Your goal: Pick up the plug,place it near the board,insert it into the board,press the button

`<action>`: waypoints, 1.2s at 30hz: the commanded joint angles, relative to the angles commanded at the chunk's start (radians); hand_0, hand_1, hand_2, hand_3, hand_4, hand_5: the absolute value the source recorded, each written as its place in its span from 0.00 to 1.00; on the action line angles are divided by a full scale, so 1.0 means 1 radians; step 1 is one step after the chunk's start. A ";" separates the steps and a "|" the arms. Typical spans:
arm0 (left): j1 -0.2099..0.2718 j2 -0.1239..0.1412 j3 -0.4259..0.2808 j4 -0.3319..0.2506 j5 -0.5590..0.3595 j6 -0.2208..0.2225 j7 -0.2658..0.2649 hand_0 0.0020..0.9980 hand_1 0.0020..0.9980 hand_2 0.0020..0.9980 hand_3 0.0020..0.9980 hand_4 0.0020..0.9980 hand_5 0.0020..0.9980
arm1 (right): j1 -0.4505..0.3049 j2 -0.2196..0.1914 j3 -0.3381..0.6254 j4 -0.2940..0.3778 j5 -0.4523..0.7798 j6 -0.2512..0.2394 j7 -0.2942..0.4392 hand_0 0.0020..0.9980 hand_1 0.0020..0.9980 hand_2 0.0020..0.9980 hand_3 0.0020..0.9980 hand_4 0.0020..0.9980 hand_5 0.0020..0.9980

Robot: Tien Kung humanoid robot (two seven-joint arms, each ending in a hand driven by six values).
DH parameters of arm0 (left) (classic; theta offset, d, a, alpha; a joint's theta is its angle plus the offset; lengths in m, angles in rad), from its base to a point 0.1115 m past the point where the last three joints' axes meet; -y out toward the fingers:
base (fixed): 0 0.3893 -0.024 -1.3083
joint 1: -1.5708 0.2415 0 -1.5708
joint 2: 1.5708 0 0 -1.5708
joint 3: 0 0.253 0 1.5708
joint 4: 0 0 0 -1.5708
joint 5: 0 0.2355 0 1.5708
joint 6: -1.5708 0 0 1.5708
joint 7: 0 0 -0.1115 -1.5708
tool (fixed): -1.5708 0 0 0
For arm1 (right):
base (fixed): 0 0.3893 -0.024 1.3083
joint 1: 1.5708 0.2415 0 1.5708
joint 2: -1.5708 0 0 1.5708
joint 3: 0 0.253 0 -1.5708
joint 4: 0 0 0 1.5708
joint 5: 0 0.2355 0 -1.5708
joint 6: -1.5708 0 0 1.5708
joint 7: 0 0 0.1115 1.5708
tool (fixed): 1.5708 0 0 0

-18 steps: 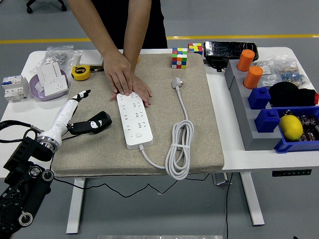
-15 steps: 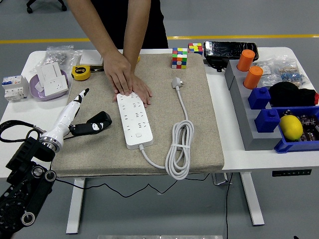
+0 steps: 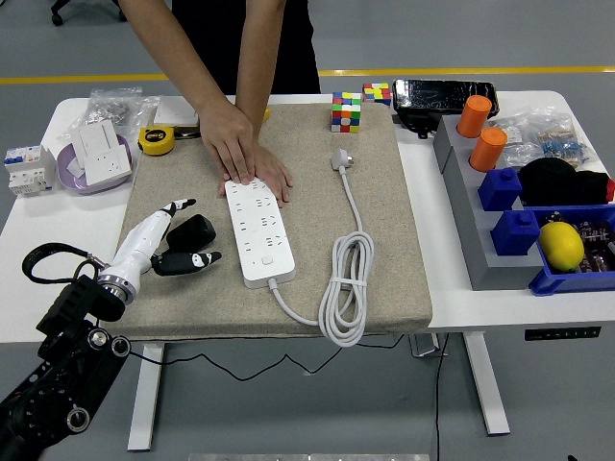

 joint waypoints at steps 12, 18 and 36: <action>-0.040 -0.032 -0.035 0.111 0.080 0.088 -0.065 0.59 0.54 0.41 0.41 0.81 0.25 | 0.002 -0.001 0.001 0.000 0.001 -0.001 -0.001 0.86 0.79 0.77 0.82 1.00 1.00; -0.061 -0.042 -0.054 0.159 0.144 0.112 -0.090 0.58 0.54 0.41 0.41 0.81 0.27 | 0.002 -0.002 -0.001 0.000 0.003 -0.001 0.000 0.86 0.79 0.77 0.82 1.00 1.00; -0.084 -0.020 -0.094 0.136 0.176 0.096 -0.086 0.58 0.57 0.43 0.43 0.80 0.26 | 0.003 0.000 0.004 0.000 0.004 0.000 0.002 0.86 0.79 0.77 0.82 1.00 1.00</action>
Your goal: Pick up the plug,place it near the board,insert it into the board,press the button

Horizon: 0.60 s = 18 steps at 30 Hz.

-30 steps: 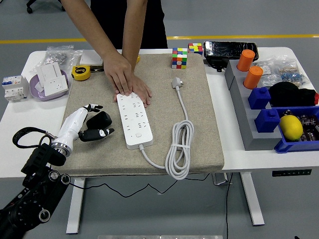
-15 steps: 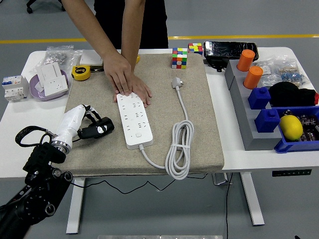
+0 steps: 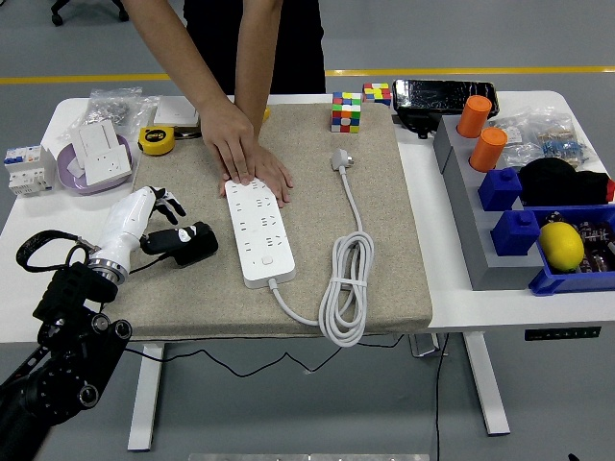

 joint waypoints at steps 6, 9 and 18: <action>0.009 0.011 -0.009 -0.050 -0.040 0.007 -0.008 0.58 0.58 0.44 0.44 0.80 0.26 | -0.001 0.000 0.004 0.000 -0.002 0.000 -0.002 0.86 0.79 0.77 0.82 1.00 1.00; 0.035 0.013 -0.001 -0.131 -0.113 0.013 -0.019 0.58 0.58 0.44 0.44 0.80 0.26 | -0.003 0.000 0.006 0.000 -0.003 -0.001 -0.003 0.86 0.79 0.77 0.82 1.00 1.00; 0.125 0.041 0.079 -0.363 -0.363 -0.042 -0.057 0.43 0.46 0.46 0.48 0.91 0.56 | -0.004 -0.001 0.005 0.000 -0.004 -0.001 -0.002 0.86 0.79 0.77 0.82 1.00 1.00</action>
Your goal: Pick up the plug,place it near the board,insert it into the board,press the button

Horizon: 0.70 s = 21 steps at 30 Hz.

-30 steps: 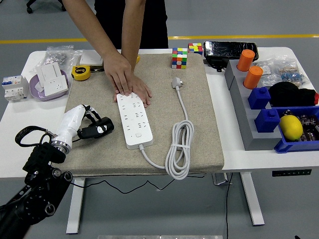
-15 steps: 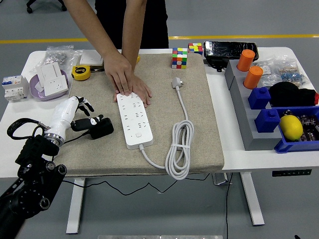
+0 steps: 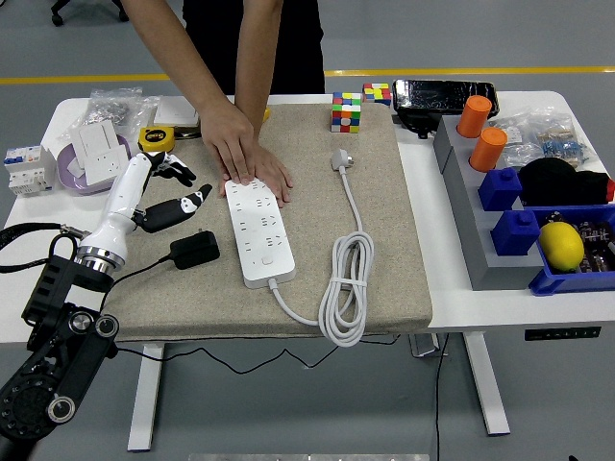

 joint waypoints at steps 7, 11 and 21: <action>0.029 0.004 0.046 0.010 0.038 -0.015 0.014 0.35 0.35 0.46 0.46 0.90 0.61 | 0.002 -0.002 -0.005 0.000 0.002 0.000 0.002 0.86 0.79 0.77 0.82 1.00 1.00; 0.029 0.003 0.050 0.005 0.050 -0.009 0.011 0.35 0.35 0.46 0.46 0.90 0.61 | 0.001 -0.004 -0.005 0.000 0.001 0.000 0.000 0.86 0.79 0.77 0.82 1.00 1.00; 0.037 0.008 0.032 -0.015 0.072 -0.144 0.126 0.37 0.74 0.77 0.69 1.00 0.87 | -0.002 -0.005 -0.006 0.000 0.000 0.001 -0.001 0.86 0.79 0.77 0.82 1.00 1.00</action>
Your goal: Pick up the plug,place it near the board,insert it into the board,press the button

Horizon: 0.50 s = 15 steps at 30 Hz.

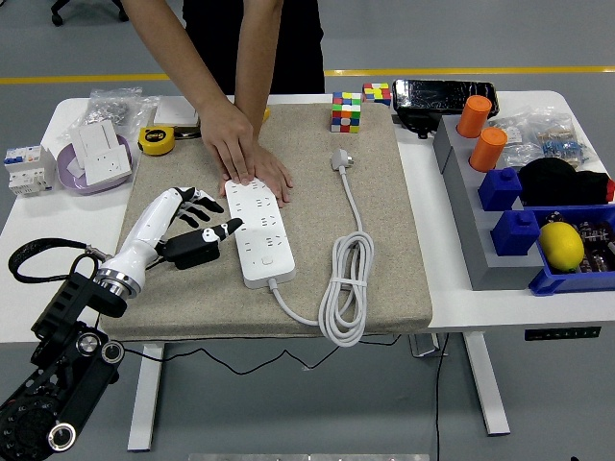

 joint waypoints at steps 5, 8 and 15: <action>0.007 -0.004 -0.013 -0.015 0.000 -0.021 0.032 0.73 0.94 1.00 1.00 1.00 0.95 | 0.002 0.001 -0.001 0.000 0.003 0.000 0.001 0.86 0.79 0.77 0.82 1.00 1.00; 0.012 -0.011 -0.042 -0.024 -0.008 0.006 -0.007 0.73 0.94 1.00 1.00 1.00 0.95 | 0.003 0.001 0.001 0.000 0.003 0.000 0.001 0.86 0.79 0.77 0.82 1.00 1.00; 0.034 -0.031 -0.099 -0.010 -0.177 0.050 -0.113 1.00 1.00 1.00 1.00 1.00 1.00 | 0.000 0.003 0.005 0.000 0.003 -0.001 0.001 0.86 0.79 0.77 0.82 1.00 1.00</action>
